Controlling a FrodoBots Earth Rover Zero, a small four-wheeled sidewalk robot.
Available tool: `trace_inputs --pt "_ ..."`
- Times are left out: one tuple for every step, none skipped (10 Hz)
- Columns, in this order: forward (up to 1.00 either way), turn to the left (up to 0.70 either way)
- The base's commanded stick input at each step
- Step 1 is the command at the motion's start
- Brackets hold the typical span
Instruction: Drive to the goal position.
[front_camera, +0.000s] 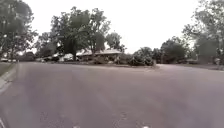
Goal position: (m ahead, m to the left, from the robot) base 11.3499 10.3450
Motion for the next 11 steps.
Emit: trace_inputs --pt "0.7 0.38" --pt "0.7 0.38" --pt "0.7 0.38" --pt "0.7 0.38" --pt "0.7 0.38" --pt "0.7 0.03" --pt "0.7 0.03" --pt "0.7 0.03" --pt "0.7 0.03" --pt "0.7 0.03" --pt "0.7 0.03"
